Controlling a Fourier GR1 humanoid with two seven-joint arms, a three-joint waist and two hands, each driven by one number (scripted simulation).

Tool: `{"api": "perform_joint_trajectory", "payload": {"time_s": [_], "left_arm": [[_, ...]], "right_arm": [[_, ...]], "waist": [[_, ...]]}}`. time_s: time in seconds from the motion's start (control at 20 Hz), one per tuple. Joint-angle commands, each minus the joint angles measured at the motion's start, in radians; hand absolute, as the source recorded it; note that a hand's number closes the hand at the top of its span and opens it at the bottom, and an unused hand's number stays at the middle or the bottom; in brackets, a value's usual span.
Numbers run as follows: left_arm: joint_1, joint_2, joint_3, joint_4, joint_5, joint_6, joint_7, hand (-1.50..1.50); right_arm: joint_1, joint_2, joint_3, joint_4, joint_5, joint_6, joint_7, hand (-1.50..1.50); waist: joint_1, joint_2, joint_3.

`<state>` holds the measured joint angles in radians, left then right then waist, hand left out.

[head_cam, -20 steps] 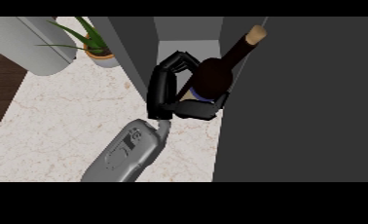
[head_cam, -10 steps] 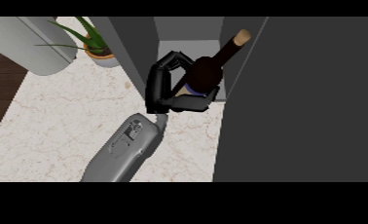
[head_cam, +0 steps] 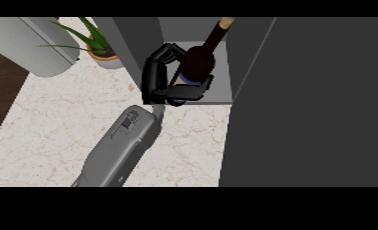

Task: Pick up the wine, place it into the cabinet and close the cabinet

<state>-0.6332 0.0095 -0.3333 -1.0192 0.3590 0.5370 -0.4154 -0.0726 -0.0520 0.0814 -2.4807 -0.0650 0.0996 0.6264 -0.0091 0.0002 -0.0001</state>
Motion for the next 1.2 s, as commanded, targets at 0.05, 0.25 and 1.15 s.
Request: {"api": "perform_joint_trajectory", "payload": {"time_s": [0.05, 0.25, 1.15], "left_arm": [[0.011, 0.019, 0.027, -0.042, -0.013, -0.044, 0.072, 1.50], [-0.124, -0.009, 0.114, 0.173, 0.014, -0.094, -0.003, 1.50], [-0.404, -0.009, 0.209, 0.580, 0.056, -0.051, -0.184, 1.50]], "right_arm": [[0.072, 0.007, -0.023, -0.099, -0.078, 0.007, 0.020, -1.50], [0.046, 0.019, 0.017, -0.115, -0.038, -0.008, 0.044, -1.50], [-0.005, -0.008, -0.035, -0.105, -0.109, 0.001, 0.088, -1.50]], "waist": [[0.005, -0.002, 0.000], [-0.008, 0.002, 0.000], [-0.025, 0.006, 0.000]]}}
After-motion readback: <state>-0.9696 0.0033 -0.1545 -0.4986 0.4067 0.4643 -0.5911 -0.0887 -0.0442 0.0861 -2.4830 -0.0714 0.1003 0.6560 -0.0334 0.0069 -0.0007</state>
